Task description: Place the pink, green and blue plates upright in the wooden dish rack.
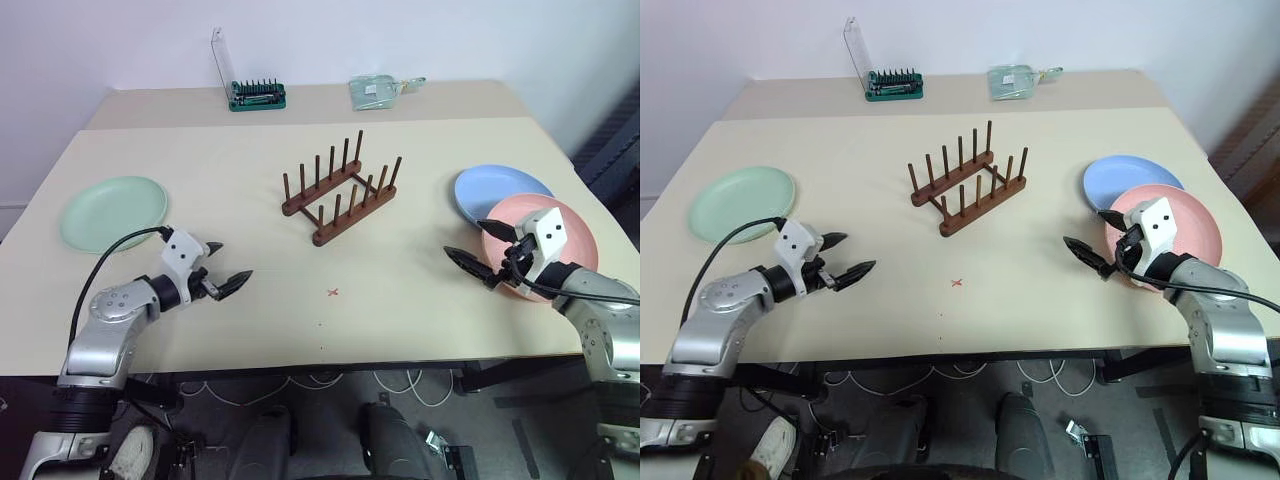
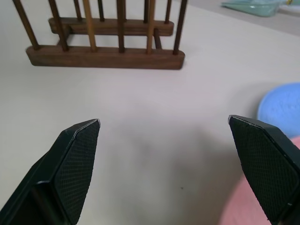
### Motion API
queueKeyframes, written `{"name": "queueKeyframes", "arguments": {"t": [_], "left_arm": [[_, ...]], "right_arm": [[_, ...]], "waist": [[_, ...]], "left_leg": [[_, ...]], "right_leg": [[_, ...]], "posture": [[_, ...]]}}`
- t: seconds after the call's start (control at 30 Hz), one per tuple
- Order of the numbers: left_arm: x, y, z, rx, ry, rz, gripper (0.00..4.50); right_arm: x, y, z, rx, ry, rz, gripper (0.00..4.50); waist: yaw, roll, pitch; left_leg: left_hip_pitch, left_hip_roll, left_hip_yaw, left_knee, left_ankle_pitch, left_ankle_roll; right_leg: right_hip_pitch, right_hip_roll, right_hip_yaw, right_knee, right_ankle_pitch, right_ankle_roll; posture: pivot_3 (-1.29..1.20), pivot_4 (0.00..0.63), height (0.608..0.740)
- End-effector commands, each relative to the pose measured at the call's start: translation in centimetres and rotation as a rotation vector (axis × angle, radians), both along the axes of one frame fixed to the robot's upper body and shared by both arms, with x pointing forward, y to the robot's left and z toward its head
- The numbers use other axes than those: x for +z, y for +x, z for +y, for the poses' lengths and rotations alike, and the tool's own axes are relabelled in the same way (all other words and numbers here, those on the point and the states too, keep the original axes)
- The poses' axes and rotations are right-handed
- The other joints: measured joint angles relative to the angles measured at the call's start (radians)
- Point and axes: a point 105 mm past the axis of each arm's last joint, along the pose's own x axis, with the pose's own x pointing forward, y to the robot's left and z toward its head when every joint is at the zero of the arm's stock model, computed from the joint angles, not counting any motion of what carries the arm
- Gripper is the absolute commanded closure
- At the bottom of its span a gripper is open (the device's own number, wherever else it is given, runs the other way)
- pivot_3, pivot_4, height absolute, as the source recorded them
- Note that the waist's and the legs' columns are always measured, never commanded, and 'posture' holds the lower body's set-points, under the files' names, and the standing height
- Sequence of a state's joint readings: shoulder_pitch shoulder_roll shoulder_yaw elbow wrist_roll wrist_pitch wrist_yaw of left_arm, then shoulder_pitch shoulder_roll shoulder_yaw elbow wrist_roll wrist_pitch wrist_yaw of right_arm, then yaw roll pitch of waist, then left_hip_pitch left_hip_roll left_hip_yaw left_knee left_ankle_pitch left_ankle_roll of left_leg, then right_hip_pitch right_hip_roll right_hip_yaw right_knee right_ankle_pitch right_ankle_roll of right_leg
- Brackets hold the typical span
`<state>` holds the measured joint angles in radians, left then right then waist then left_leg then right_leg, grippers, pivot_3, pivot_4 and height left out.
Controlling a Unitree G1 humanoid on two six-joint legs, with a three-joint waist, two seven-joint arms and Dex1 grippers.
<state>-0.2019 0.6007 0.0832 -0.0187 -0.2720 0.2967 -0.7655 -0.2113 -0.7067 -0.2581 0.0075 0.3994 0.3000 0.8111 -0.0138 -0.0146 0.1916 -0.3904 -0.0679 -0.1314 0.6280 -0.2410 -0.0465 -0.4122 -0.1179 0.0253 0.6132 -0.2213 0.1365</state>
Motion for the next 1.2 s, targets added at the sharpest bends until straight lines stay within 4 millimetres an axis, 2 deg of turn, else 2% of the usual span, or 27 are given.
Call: {"name": "queueKeyframes", "arguments": {"t": [0.03, 0.2, 0.4, 0.53, 0.77, 0.87, 1.07, 1.2], "left_arm": [[0.6, -0.2, -1.1, -0.039, 0.006, -0.032, 0.0], [0.2, -0.4, -1.7, -0.039, 0.003, -0.035, 0.0], [-0.4, -0.3, -5.0, -0.142, 0.002, -0.037, 0.0], [-2.4, 1.1, -8.1, -0.17, 0.035, 0.008, 0.0], [-2.9, 4.1, -11.6, -0.183, -0.002, 0.01, 0.0], [-3.0, 5.5, -13.8, -0.226, 0.031, 0.007, 0.0], [-3.0, 6.6, -15.1, -0.243, 0.013, 0.002, 0.0], [-2.9, 6.5, -15.3, -0.265, 0.01, -0.012, 1.83]], "right_arm": [[1.6, 0.1, 0.0, 0.007, -0.01, -0.055, 0.02], [1.5, 0.3, -0.1, 0.019, -0.032, -0.052, 0.02], [0.8, 0.4, 1.7, 0.061, -0.029, -0.056, 0.02], [0.7, -0.1, 3.0, 0.084, -0.01, -0.067, 0.02], [0.1, -1.9, 3.6, 0.062, -0.001, -0.05, 0.02], [0.1, -3.3, 5.2, 0.092, 0.02, -0.041, 0.02], [-1.5, -5.3, 8.5, 0.135, 0.04, 0.01, 0.02], [-2.0, -5.8, 9.3, 0.126, 0.04, 0.021, 0.0]], "waist": [[0.0, 0.0, 0.0], [-0.001, 0.0, 0.0], [0.001, 0.0, 0.0], [0.005, 0.0, 0.0], [0.007, 0.001, -0.001], [0.013, 0.001, -0.001], [0.024, 0.001, -0.002], [0.024, 0.001, -0.002]], "left_leg": [[0.0, 0.0, 0.0, 0.0, 0.0, 0.0], [0.0, 0.0, 0.0, 0.0, 0.0, 0.0], [0.0, 0.0, 0.0, 0.0, 0.0, 0.0], [0.0, -0.001, 0.0, 0.001, 0.0, 0.0], [0.0, -0.002, -0.001, 0.003, 0.0, 0.0], [0.0, -0.002, -0.001, 0.003, 0.0, 0.0], [0.0, -0.003, -0.001, 0.003, -0.001, 0.001], [0.001, -0.003, -0.001, 0.004, -0.001, 0.002]], "right_leg": [[0.0, 0.0, 0.0, 0.0, 0.0, 0.0], [0.0, 0.0, 0.0, 0.0, 0.0, 0.0], [0.001, 0.0, 0.0, 0.0, 0.0, 0.0], [0.001, 0.0, 0.0, 0.0, 0.0, 0.0], [0.002, 0.0, 0.0, 0.0, 0.0, 0.001], [0.003, -0.001, 0.0, 0.0, -0.001, 0.001], [0.004, -0.001, -0.001, -0.001, -0.002, 0.003], [0.004, -0.001, 0.0, -0.001, -0.002, 0.003]], "posture": [[0.0, 0.15, 0.74], [0.0, 0.15, 0.74], [0.0, 0.15, 0.74], [0.0, 0.15, 0.74], [0.0, 0.15, 0.74], [0.0, 0.15, 0.74], [0.0, 0.15, 0.74], [0.0, 0.15, 0.74]]}}
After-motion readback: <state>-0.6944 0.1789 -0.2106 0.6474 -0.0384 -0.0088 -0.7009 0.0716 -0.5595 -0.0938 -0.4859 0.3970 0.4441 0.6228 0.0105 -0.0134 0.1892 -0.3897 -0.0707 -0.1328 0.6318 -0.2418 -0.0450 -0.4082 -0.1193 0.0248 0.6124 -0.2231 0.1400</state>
